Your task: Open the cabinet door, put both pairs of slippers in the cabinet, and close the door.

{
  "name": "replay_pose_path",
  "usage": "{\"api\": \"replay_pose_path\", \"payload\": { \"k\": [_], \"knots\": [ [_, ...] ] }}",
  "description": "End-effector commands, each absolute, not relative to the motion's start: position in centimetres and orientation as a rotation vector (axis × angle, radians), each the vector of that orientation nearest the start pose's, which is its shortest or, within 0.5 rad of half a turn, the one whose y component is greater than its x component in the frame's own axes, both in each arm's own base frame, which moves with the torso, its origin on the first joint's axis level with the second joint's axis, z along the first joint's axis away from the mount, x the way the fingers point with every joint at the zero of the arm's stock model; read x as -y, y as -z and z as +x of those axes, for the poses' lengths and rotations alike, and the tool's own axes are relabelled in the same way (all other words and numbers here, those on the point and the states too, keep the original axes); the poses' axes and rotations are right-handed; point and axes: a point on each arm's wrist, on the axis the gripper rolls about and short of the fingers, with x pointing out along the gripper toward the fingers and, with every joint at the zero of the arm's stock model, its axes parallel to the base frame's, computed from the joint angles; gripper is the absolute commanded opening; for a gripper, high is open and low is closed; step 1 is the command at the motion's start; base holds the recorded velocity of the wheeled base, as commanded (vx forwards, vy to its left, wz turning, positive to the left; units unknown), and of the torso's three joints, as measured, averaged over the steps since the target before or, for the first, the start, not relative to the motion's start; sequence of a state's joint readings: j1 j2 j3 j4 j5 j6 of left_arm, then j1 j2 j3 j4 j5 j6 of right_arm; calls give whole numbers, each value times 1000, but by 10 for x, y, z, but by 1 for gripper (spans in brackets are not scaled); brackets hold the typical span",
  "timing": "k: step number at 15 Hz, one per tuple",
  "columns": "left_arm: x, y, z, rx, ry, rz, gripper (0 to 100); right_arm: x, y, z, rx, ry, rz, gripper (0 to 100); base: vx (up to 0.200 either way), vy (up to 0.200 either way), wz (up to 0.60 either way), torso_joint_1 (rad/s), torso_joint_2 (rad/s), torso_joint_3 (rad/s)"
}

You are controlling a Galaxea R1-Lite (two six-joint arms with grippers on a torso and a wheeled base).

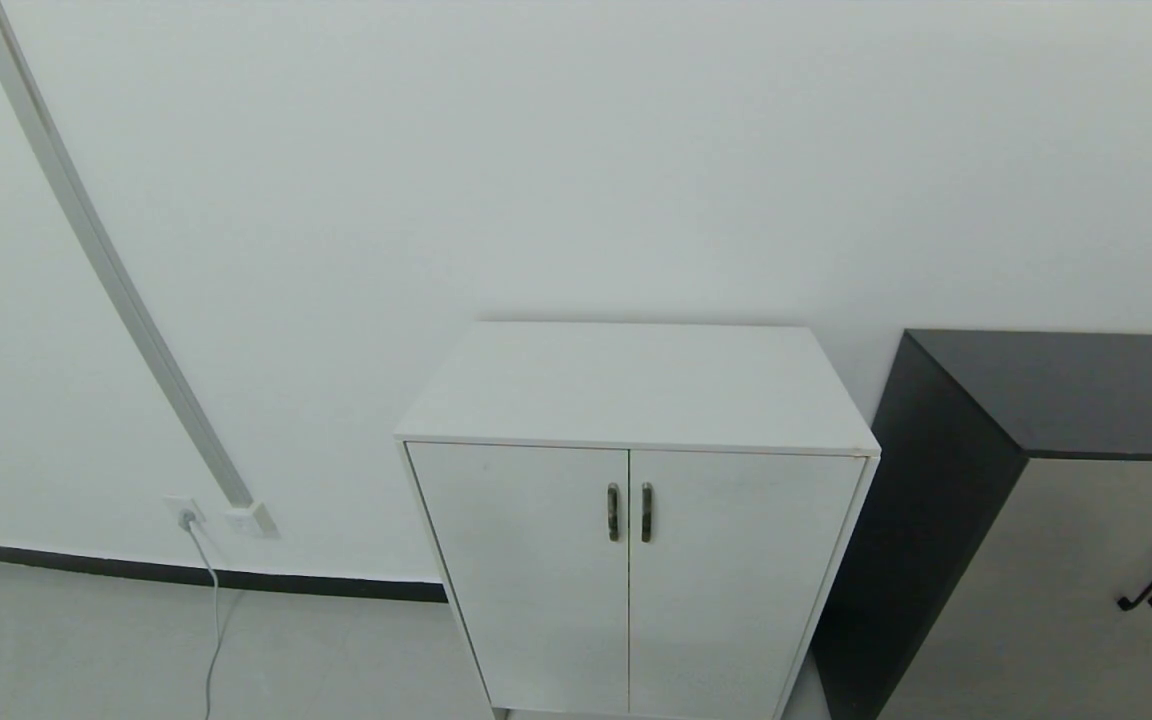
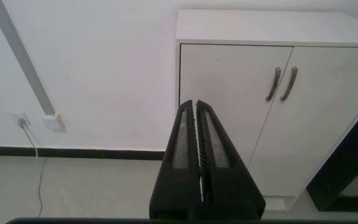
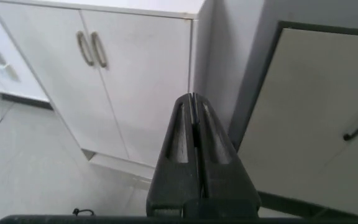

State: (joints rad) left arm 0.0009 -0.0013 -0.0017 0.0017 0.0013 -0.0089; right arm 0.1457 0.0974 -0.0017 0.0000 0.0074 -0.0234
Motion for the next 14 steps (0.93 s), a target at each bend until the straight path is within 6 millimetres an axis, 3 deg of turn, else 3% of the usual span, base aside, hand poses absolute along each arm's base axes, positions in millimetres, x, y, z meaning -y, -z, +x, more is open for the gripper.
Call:
{"api": "replay_pose_path", "payload": {
  "k": [1, 6, 14],
  "knots": [
    [0, -76, -23, 0, -3, -9, 0, 1, -78, -15, -97, -102, -29, 0, 0, 0, 0, 0, 0, 0],
    [0, -76, -23, 0, -3, -9, 0, 0, -77, -17, -72, -4, -27, 0, 0, 0, 0, 0, 0, 0],
    [0, -76, -23, 0, -3, -5, 0, 0, -76, -23, 3, -3, 52, 0, 0, 0, 0, 0, 0, 0]
  ]
}}
